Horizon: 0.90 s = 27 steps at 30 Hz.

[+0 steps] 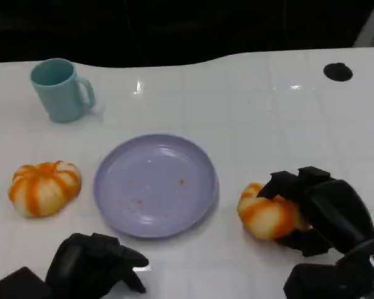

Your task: Grasp the bread from the table and place it into the plate.

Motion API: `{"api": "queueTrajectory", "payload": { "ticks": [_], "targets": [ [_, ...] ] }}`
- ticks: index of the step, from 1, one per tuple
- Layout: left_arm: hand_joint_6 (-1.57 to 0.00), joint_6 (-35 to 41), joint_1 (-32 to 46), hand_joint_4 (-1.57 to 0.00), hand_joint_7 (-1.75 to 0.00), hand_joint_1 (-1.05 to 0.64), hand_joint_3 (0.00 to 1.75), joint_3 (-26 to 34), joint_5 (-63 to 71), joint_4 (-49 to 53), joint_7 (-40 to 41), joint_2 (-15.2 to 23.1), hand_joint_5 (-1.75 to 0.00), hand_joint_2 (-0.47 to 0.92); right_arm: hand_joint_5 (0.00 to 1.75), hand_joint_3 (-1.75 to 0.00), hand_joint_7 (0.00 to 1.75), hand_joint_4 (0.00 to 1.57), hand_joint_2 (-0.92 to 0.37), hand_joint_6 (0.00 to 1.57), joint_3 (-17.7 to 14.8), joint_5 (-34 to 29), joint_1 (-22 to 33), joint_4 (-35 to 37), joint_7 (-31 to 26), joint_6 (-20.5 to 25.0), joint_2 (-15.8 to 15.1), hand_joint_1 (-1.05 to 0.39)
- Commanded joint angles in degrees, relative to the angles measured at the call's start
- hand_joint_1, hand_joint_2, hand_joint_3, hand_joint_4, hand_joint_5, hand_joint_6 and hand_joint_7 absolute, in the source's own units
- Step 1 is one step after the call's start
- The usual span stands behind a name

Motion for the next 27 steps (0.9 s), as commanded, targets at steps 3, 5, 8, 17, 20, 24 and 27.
{"api": "queueTrajectory", "payload": {
  "ticks": [3,5,8,17,20,24,27],
  "targets": [
    [-1.57,-0.2,-0.9,-1.38,-0.21,-1.05,0.02,0.6,-0.5,1.5,0.4,0.6,-0.86,0.92,1.75,-1.20,1.63,0.90,-0.41,0.72,-3.4,9.4,-0.2,-2.7,6.2,-2.9,2.1,-0.30],
    [-1.57,-0.4,-1.3,-1.39,-0.22,-1.05,0.02,0.7,-0.5,2.2,0.5,0.7,-0.86,0.92,1.75,-1.28,1.67,0.91,-0.37,0.71,-3.9,11.4,-0.5,-3.2,8.0,-3.3,3.0,-0.29],
    [-1.57,-0.6,-1.9,-1.39,-0.22,-1.05,0.01,0.9,-0.7,3.0,0.1,0.7,-0.86,0.91,1.75,-1.33,1.67,0.91,-0.34,0.71,-4.6,13.4,-1.1,-3.9,10.2,-3.9,4.3,-0.27],
    [-1.57,-2.3,-2.2,-1.38,-0.22,-1.05,0.01,1.0,0.3,5.0,0.5,0.9,-0.86,0.92,1.75,-1.41,1.68,0.92,-0.26,0.74,-4.8,14.1,-3.6,-2.5,12.1,-3.7,9.3,-0.23],
    [-1.57,-2.6,-2.1,-1.39,-0.22,-1.05,0.01,0.9,0.4,5.1,0.6,0.9,-0.86,0.92,1.75,-1.48,1.71,0.94,-0.23,0.75,-4.2,12.9,-5.4,-1.1,11.5,-4.1,10.8,-0.19],
    [-1.57,-2.6,-1.8,-1.39,-0.23,-1.05,0.01,0.7,0.6,4.8,0.7,0.8,-0.86,0.92,1.75,-1.50,1.71,0.96,-0.20,0.74,-3.1,10.9,-8.4,1.5,10.6,-2.5,13.4,-0.17],
    [-1.57,-2.6,-1.7,-1.39,-0.23,-1.05,0.01,0.7,0.5,4.9,0.5,0.6,-0.86,0.92,1.75,-1.50,1.62,0.97,-0.19,0.79,-2.1,9.0,-11.2,4.8,8.9,-2.0,15.4,-0.12]
  ]
}}
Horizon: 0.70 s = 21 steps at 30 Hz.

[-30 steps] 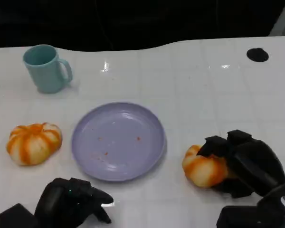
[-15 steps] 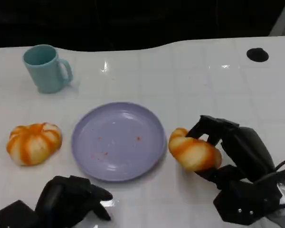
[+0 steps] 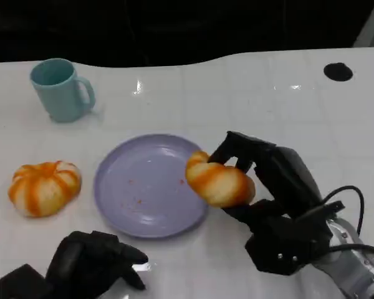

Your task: Grasp the bread from the table and place it into the plate.

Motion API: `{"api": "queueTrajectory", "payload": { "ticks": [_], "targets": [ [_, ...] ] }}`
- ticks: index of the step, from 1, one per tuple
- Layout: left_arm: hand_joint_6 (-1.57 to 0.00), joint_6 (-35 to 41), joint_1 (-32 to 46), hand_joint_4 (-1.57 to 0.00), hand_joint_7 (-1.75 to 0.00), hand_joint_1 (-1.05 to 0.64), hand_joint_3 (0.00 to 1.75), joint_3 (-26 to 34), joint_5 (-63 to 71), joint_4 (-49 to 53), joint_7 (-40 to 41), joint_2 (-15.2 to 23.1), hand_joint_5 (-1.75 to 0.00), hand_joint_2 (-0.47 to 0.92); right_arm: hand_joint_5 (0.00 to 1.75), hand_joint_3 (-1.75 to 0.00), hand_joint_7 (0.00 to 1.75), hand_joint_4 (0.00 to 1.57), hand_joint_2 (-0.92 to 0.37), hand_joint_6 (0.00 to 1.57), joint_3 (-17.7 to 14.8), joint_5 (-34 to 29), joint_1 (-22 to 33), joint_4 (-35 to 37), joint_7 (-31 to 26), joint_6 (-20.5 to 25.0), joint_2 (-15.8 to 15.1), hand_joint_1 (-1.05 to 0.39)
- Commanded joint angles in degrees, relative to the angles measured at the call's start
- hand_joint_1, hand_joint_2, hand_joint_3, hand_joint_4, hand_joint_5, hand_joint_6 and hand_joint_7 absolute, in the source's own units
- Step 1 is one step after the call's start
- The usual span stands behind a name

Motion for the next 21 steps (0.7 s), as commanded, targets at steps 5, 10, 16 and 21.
{"api": "queueTrajectory", "payload": {
  "ticks": [5,10,16,21],
  "targets": [
    [-1.57,-0.4,0.9,-1.39,-0.24,-1.05,0.01,0.0,-0.1,0.1,0.2,0.2,-0.85,0.91,1.75,-1.49,1.56,0.99,-0.18,0.84,3.1,-4.8,-8.6,10.4,-6.7,-0.5,4.2,-0.08],
    [-1.57,-0.3,0.5,-1.39,-0.23,-1.05,0.01,-0.1,-0.1,0.3,0.1,0.2,-0.85,0.91,1.75,-1.45,1.57,0.96,-0.22,0.83,5.3,-7.4,-14.2,19.9,-13.1,-1.5,6.8,-0.05],
    [-1.57,-0.2,-0.1,-1.39,-0.23,-1.05,0.01,-0.1,0.2,0.8,0.3,0.3,-0.84,0.92,1.55,-1.24,1.08,0.88,-0.33,0.92,6.8,-7.9,-19.0,29.1,-15.1,-0.3,8.8,-0.05],
    [-1.57,0.4,0.0,-1.40,-0.24,-1.05,0.00,-0.2,0.4,0.5,0.8,0.3,-0.84,0.92,0.89,-0.60,0.49,0.56,-0.68,0.71,7.7,-7.6,-20.4,30.4,-9.0,2.3,8.4,-0.19]
  ]
}}
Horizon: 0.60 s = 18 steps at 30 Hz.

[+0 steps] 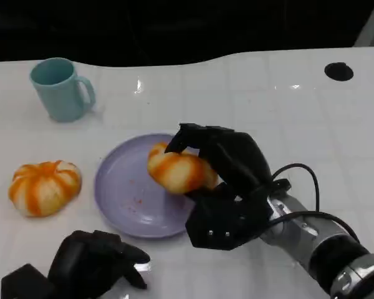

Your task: Grasp the bread from the table and place it into the plate.

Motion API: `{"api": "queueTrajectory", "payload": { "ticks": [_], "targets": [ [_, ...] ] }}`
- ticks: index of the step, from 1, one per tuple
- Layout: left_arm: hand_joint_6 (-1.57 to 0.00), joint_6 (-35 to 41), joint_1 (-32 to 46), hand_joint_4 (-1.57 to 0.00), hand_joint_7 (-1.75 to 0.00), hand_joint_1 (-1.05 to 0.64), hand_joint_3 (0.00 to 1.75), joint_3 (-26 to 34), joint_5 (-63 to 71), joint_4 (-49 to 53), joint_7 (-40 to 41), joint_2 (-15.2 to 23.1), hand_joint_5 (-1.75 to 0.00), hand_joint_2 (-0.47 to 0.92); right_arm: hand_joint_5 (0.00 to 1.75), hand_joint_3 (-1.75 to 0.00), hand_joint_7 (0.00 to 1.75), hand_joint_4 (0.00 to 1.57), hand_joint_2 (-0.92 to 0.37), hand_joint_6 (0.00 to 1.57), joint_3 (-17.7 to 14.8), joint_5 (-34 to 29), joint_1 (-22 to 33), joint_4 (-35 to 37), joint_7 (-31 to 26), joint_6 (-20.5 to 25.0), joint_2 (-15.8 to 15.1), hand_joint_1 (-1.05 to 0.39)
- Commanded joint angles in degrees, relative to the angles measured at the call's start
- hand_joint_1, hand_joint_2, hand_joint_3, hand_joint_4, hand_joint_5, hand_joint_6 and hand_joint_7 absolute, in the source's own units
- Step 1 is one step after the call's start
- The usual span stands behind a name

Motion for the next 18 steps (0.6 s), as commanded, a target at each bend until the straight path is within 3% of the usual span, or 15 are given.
{"api": "queueTrajectory", "payload": {
  "ticks": [1,3,6,18],
  "targets": [
    [-1.57,0.6,0.2,-1.40,-0.24,-1.05,0.01,-0.1,0.5,0.3,0.9,0.6,-0.84,0.92,0.72,-0.47,0.37,0.47,-0.75,0.65,1.5,-0.2,-1.9,0.4,4.3,1.6,-1.2,-0.23],
    [-1.57,0.5,0.4,-1.40,-0.24,-1.05,0.01,-0.3,0.6,-0.1,1.1,0.6,-0.84,0.92,0.44,-0.23,0.15,0.30,-0.88,0.51,2.5,-0.8,-1.9,-0.3,6.3,2.2,-1.9,-0.35],
    [-1.57,-0.1,0.7,-1.39,-0.24,-1.05,0.02,-0.5,0.4,-0.2,0.6,0.6,-0.84,0.92,0.31,-0.20,0.03,0.13,-0.92,0.35,3.8,-1.0,-1.0,-2.2,9.2,1.9,-2.9,-0.49],
    [-1.57,-0.9,3.8,-1.39,-0.23,-1.05,0.01,-1.6,0.5,-3.3,1.1,0.0,-0.83,0.92,0.29,-0.23,0.01,0.00,-0.92,0.23,3.6,1.5,6.8,-16.3,18.9,1.6,-6.8,-0.62]
  ]
}}
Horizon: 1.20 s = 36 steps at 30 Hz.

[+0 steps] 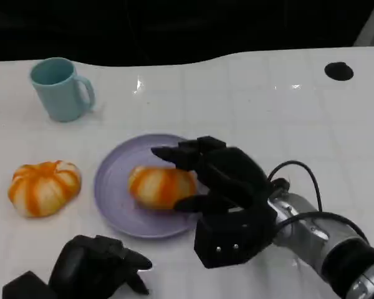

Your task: Grasp the bread from the table and place it into the plate.

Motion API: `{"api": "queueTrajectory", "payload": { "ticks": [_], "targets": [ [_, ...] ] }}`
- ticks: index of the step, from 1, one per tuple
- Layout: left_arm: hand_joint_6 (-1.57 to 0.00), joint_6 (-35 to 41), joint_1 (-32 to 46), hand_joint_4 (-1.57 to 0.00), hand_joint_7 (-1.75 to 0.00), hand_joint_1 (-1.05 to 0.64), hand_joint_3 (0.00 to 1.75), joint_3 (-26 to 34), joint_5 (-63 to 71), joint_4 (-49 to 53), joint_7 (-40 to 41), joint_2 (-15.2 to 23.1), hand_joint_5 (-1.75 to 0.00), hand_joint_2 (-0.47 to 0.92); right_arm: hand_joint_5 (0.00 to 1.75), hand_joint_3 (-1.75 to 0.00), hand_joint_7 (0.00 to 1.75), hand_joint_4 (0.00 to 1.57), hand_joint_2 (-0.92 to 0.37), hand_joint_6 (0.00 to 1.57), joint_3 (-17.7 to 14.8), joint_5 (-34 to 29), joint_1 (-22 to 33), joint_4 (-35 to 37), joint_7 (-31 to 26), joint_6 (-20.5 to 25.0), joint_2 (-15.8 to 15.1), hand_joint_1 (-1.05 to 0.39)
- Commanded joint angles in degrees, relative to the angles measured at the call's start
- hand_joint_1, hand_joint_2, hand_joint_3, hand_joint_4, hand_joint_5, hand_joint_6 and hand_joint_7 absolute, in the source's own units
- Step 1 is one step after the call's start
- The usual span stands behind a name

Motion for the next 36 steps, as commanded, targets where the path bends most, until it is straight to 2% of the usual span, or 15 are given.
{"api": "queueTrajectory", "payload": {
  "ticks": [1,6,12,18,19,20,24,25,26,28,29,31,32,35,36],
  "targets": [
    [-1.57,0.1,1.7,-1.40,-0.23,-1.05,0.01,-0.5,0.6,-1.5,0.8,0.2,-0.83,0.92,0.30,-0.23,0.01,0.00,-0.92,0.23,-0.9,1.8,3.2,-6.6,3.5,0.3,-2.7,-0.62],
    [-1.57,0.0,2.3,-1.39,-0.24,-1.05,0.01,-1.1,0.6,-2.4,0.7,0.1,-0.83,0.92,0.32,-0.24,0.01,0.01,-0.92,0.24,-2.1,3.4,6.9,-12.8,5.5,-0.7,-5.2,-0.61],
    [-1.57,0.0,2.2,-1.39,-0.23,-1.05,0.01,-1.2,0.7,-2.4,0.8,-0.2,-0.83,0.92,0.36,-0.25,0.02,0.03,-0.92,0.26,-4.8,8.4,12.6,-20.6,8.7,-2.8,-7.8,-0.59],
    [-1.57,0.7,2.2,-1.40,-0.22,-1.05,0.00,-1.4,0.6,-2.7,1.0,-1.0,-0.83,0.91,0.44,-0.23,0.07,0.17,-0.92,0.37,-9.5,17.3,19.1,-25.6,11.4,-8.2,-9.1,-0.52],
    [-1.57,1.1,2.5,-1.40,-0.23,-1.05,0.00,-1.5,0.7,-3.2,1.2,-1.2,-0.83,0.91,0.45,-0.23,0.07,0.19,-0.92,0.39,-10.5,18.8,20.2,-25.6,10.7,-10.5,-9.1,-0.52],
    [-1.57,1.3,2.7,-1.40,-0.23,-1.05,0.00,-1.7,1.0,-3.5,1.5,-1.3,-0.83,0.91,0.50,-0.18,0.12,0.31,-0.92,0.51,-11.6,20.0,21.1,-25.3,9.8,-13.0,-9.0,-0.48],
    [-1.57,0.8,3.1,-1.40,-0.23,-1.05,0.01,-2.2,2.0,-4.0,2.2,-1.3,-0.82,0.92,0.64,-0.16,0.22,0.60,-0.92,0.76,-14.9,23.7,23.0,-22.3,8.5,-21.6,-8.2,-0.41],
    [-1.57,0.5,3.1,-1.40,-0.23,-1.05,0.01,-2.2,2.1,-3.9,2.2,-1.2,-0.82,0.92,0.66,-0.16,0.23,0.64,-0.92,0.79,-15.5,26.0,23.8,-21.8,9.4,-23.3,-7.9,-0.40],
    [-1.57,0.3,3.1,-1.40,-0.22,-1.05,0.01,-2.3,2.1,-3.8,2.2,-1.1,-0.82,0.92,0.82,-0.20,0.28,0.67,-0.92,0.85,-15.9,28.3,24.6,-21.4,10.5,-24.5,-7.6,-0.36],
    [-1.57,0.4,3.3,-1.40,-0.22,-1.05,0.01,-2.3,1.9,-4.0,2.0,-1.1,-0.82,0.92,1.00,-0.23,0.36,0.68,-0.92,0.88,-16.4,32.2,26.2,-21.6,12.8,-25.9,-7.5,-0.32],
    [-1.57,0.6,3.5,-1.40,-0.22,-1.05,0.01,-2.3,1.7,-4.3,2.0,-1.1,-0.82,0.92,1.16,-0.29,0.55,0.68,-0.91,0.86,-16.7,33.3,27.1,-22.0,13.6,-26.4,-7.6,-0.31],
    [-1.57,0.8,3.8,-1.40,-0.22,-1.05,0.01,-2.4,1.7,-4.8,1.9,-1.0,-0.82,0.92,1.31,-0.45,0.80,0.70,-0.84,0.81,-17.5,34.7,28.6,-22.8,14.7,-27.2,-7.8,-0.31],
    [-1.57,0.8,3.9,-1.40,-0.22,-1.05,0.01,-2.4,1.4,-4.9,1.6,-1.0,-0.82,0.92,1.34,-0.67,0.91,0.72,-0.73,0.81,-18.0,35.1,29.4,-23.3,15.3,-27.3,-7.8,-0.30],
    [-1.57,1.0,4.2,-1.40,-0.21,-1.05,0.00,-2.2,0.8,-5.1,1.2,-0.8,-0.82,0.92,1.38,-1.20,1.08,0.80,-0.44,0.85,-19.0,37.7,31.8,-24.3,17.2,-28.2,-7.7,-0.23],
    [-1.57,1.1,4.2,-1.40,-0.21,-1.05,0.00,-2.1,0.5,-5.2,1.0,-0.7,-0.82,0.91,1.39,-1.29,1.11,0.83,-0.40,0.86,-19.2,38.5,32.6,-24.6,17.7,-28.4,-7.6,-0.22]
  ]
}}
